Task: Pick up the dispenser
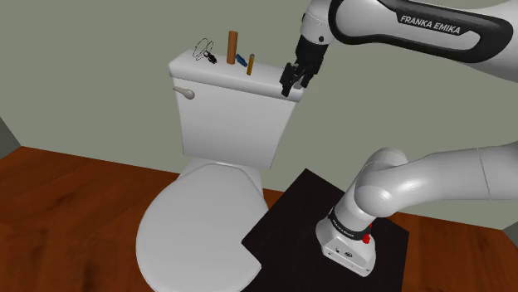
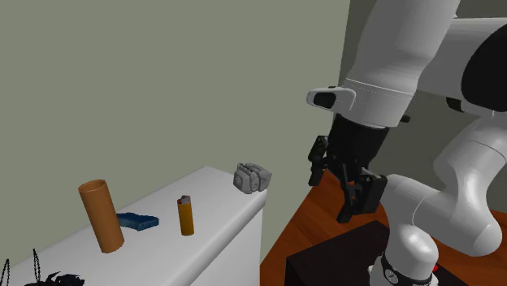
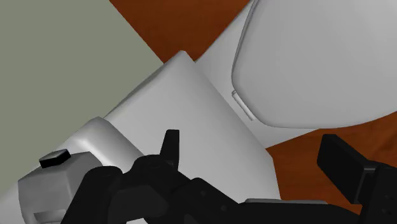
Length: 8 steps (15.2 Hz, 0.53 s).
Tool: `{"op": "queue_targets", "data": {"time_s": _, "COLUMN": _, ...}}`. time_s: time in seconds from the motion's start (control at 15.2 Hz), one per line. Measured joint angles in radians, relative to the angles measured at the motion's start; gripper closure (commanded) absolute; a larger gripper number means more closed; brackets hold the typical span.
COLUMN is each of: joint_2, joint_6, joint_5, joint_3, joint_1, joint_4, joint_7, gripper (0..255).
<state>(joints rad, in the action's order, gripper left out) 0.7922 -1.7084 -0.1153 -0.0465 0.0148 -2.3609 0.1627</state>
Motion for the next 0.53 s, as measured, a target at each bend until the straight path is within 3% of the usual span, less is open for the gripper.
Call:
{"op": "queue_targets", "data": {"time_s": 0.2, "joint_2": -0.016, "joint_6": -0.010, "joint_5": -0.005, "joint_3": 0.036, "joint_1": 0.002, "joint_4": 0.016, "joint_7": -0.041, "gripper": 0}}
{"op": "queue_targets", "data": {"time_s": 0.53, "joint_2": -0.082, "joint_6": -0.053, "joint_5": -0.015, "joint_3": 0.184, "joint_1": 0.005, "joint_4": 0.070, "joint_7": -0.215, "gripper": 0}}
